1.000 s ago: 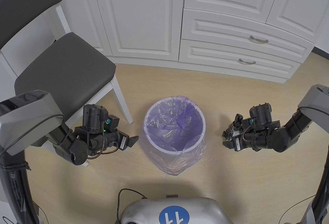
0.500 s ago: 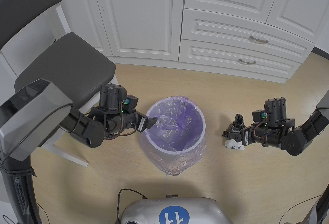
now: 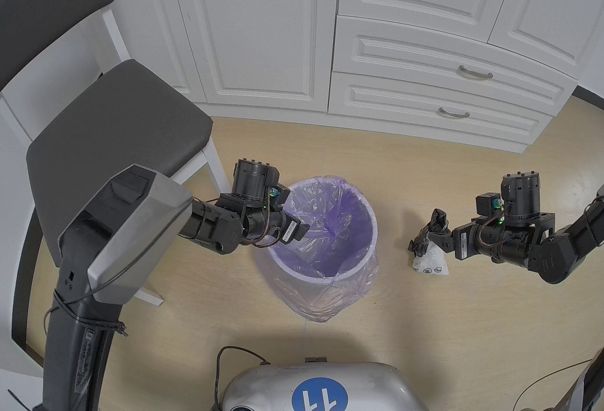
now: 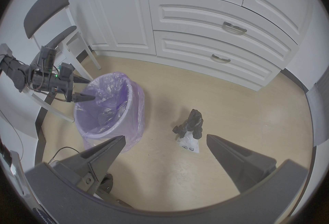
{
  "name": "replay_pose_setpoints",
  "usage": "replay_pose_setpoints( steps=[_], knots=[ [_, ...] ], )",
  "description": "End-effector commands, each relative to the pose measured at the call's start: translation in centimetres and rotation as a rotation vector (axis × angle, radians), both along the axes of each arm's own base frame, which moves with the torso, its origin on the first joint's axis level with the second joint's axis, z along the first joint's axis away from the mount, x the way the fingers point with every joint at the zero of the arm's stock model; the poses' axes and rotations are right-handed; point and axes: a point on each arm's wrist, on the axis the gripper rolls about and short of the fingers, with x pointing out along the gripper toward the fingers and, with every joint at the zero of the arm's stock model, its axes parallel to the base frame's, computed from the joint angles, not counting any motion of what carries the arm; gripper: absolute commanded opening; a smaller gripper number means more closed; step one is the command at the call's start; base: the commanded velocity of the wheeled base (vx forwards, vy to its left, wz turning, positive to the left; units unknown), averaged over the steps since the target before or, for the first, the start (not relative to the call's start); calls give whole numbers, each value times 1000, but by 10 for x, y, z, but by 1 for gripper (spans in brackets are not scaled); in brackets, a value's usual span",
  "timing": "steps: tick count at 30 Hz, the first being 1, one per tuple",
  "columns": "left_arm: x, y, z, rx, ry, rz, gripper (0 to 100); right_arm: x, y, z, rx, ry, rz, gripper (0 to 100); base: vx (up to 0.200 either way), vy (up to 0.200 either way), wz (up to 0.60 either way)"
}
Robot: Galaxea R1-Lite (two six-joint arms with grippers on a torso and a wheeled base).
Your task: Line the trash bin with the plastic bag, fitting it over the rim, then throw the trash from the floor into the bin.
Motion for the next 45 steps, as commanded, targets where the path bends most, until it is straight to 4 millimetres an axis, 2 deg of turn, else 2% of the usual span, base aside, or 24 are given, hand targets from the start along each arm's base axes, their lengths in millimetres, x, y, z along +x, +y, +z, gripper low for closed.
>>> replay_pose_setpoints(
  steps=[1, 9, 19, 24, 25, 28, 34, 37, 39, 44, 45],
  knots=[
    [19, -6, -32, 21, 4, 9, 100, 2, -3, 1, 1, -5, -10, 100, 0, 0, 0],
    [39, 15, -18, 131, -40, 72, 100, 4, -5, -2, -1, 2, -23, 100, 0, 0, 0],
    [47, 28, 6, 101, -93, 102, 100, 8, -6, -4, -6, 6, -34, 100, 0, 0, 0],
    [39, 18, 17, 57, -84, 91, 100, 6, -6, -2, -5, 2, -32, 100, 0, 0, 0],
    [31, 6, 25, 17, -78, 83, 100, 6, -6, -2, -5, -1, -32, 100, 0, 0, 0],
    [17, -7, 39, -23, -71, 60, 100, 5, -7, 1, -2, -9, -33, 100, 0, 0, 0],
    [-17, -18, 79, -33, -93, 16, 100, 1, -8, 8, 3, -30, -33, 100, 0, 0, 0],
    [-29, -25, 87, -24, -81, -7, 100, 1, -8, 8, 4, -29, -31, 100, 0, 0, 0],
    [-38, -31, 83, -4, -43, -26, 100, 0, -8, 8, 4, -28, -31, 100, 0, 0, 0],
    [-54, -51, 56, 43, 37, -79, 100, -1, -8, 6, 5, -20, -25, 100, 0, 0, 0],
    [-55, -58, 40, 62, 63, -91, 100, -1, -8, 6, 5, -20, -25, 100, 0, 0, 0]
  ],
)
